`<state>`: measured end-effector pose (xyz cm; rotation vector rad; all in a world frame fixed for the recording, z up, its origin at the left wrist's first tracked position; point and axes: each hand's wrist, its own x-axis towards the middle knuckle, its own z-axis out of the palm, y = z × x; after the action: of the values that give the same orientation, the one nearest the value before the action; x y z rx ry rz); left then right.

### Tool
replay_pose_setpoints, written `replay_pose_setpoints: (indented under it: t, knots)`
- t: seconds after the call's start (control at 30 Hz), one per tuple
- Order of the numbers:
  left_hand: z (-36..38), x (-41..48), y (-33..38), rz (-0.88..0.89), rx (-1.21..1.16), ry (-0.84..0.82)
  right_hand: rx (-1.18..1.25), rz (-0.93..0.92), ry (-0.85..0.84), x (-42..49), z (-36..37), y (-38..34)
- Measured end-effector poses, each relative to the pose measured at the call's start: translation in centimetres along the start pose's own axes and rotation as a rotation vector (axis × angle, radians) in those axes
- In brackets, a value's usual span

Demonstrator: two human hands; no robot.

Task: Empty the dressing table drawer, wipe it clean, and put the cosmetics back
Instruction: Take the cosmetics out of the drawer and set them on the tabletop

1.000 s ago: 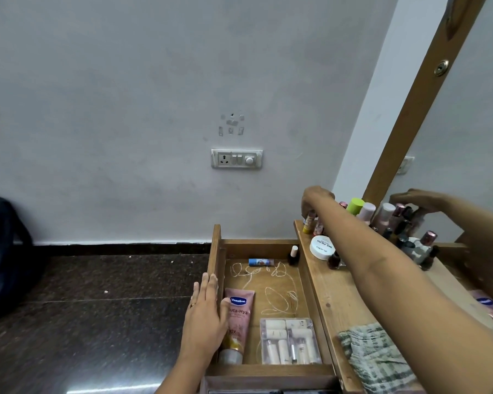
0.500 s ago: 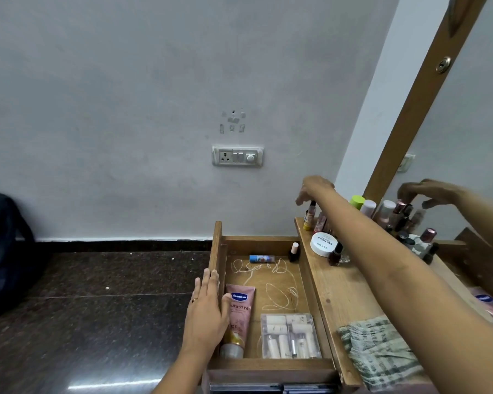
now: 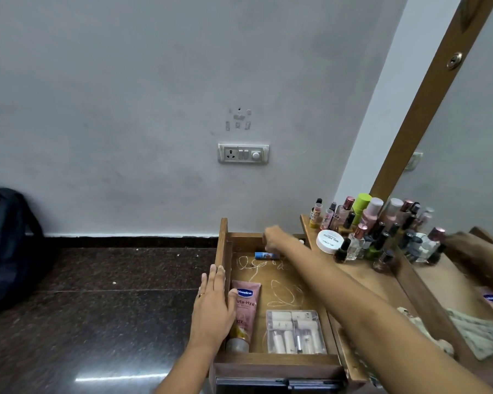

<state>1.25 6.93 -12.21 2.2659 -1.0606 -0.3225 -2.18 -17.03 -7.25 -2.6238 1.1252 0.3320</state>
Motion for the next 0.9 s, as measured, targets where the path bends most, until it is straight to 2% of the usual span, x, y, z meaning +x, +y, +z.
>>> replay_pose_setpoints:
  t: [0.2, 0.43, 0.63, 0.8, 0.9]
  knots:
    - [0.3, 0.1, -0.3, 0.010, -0.016, 0.009, -0.105, 0.063, 0.084, -0.2, 4.7, 0.9]
    - [0.5, 0.3, -0.5, 0.010, -0.015, 0.014, -0.216, 0.087, 0.170, -0.7, 4.9, -0.2]
    - [0.6, 0.3, -0.6, 0.021, -0.016, 0.014, -0.015, 0.028, 0.214, -2.8, -0.8, -1.3]
    - [0.5, 0.2, -0.4, 0.029, 0.012, 0.016, 0.149, 0.013, 0.184, -5.5, -7.4, 1.5]
    - [0.5, 0.1, -0.4, 0.025, 0.026, 0.017, 0.168, 0.043, 0.234, -7.3, -10.2, 3.5]
